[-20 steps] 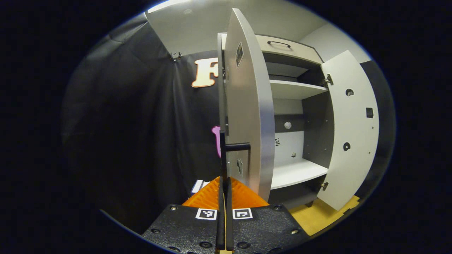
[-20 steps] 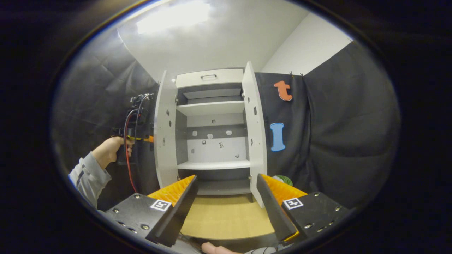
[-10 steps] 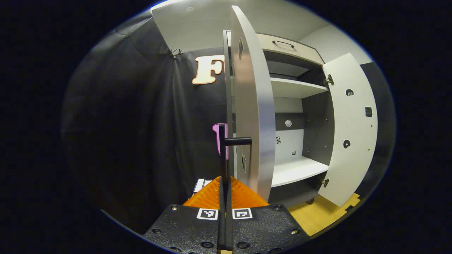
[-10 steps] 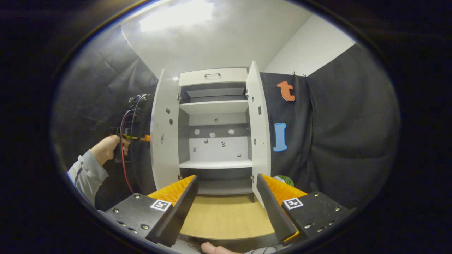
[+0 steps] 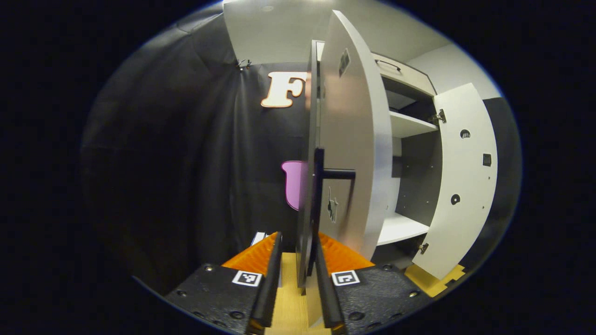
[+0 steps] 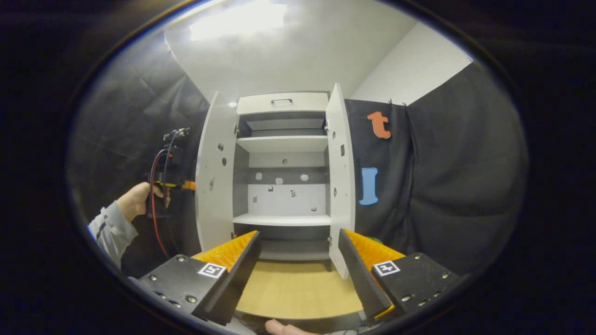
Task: Open the right door of the double-door shoe cabinet with the right hand, and open the left door with the left hand.
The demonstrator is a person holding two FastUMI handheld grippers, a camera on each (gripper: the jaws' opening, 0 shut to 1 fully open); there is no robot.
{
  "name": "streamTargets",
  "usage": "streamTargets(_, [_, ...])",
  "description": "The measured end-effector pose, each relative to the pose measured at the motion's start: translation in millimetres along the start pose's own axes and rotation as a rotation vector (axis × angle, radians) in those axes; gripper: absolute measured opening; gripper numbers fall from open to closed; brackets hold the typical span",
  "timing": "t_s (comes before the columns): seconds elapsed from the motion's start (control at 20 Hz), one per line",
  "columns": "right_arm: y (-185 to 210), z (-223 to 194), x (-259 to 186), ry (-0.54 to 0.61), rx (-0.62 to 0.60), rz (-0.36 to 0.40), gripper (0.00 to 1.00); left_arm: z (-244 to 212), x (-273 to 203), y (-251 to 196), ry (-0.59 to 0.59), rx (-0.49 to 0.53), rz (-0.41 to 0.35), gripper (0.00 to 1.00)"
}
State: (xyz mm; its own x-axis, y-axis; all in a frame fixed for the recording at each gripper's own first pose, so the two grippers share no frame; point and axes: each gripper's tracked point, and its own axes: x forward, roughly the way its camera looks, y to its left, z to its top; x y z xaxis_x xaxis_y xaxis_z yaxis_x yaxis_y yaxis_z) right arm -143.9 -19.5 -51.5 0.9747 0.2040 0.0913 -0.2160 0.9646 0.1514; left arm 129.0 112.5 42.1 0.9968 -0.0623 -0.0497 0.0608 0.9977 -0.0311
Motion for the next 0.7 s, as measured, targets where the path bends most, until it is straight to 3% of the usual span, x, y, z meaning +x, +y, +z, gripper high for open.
streamTargets(0.15, [-7, -2, 2, 0.004, 0.016, -0.011, 0.99, 2, -8, 9, -0.024, -0.004, 0.032, 0.76])
streamTargets(0.3, [-11, -3, 1, 0.007, 0.018, -0.025, 0.97, 7, -36, 7, -0.037, 0.004, 0.043, 0.91])
streamTargets(0.4, [-10, -2, 1, 0.002, 0.014, -0.026, 0.97, 8, -55, 5, -0.039, 0.030, 0.059, 0.93])
streamTargets(0.55, [-6, 4, -2, -0.007, -0.001, -0.024, 0.97, 7, -79, -15, -0.028, 0.044, 0.011, 0.94])
streamTargets(0.6, [-4, 5, -1, -0.009, -0.004, -0.022, 0.99, 8, -86, -16, -0.039, 0.047, 0.007, 0.89])
streamTargets(0.7, [-1, 7, -6, -0.018, -0.010, -0.017, 0.99, 5, -101, -19, -0.050, 0.074, 0.018, 0.95])
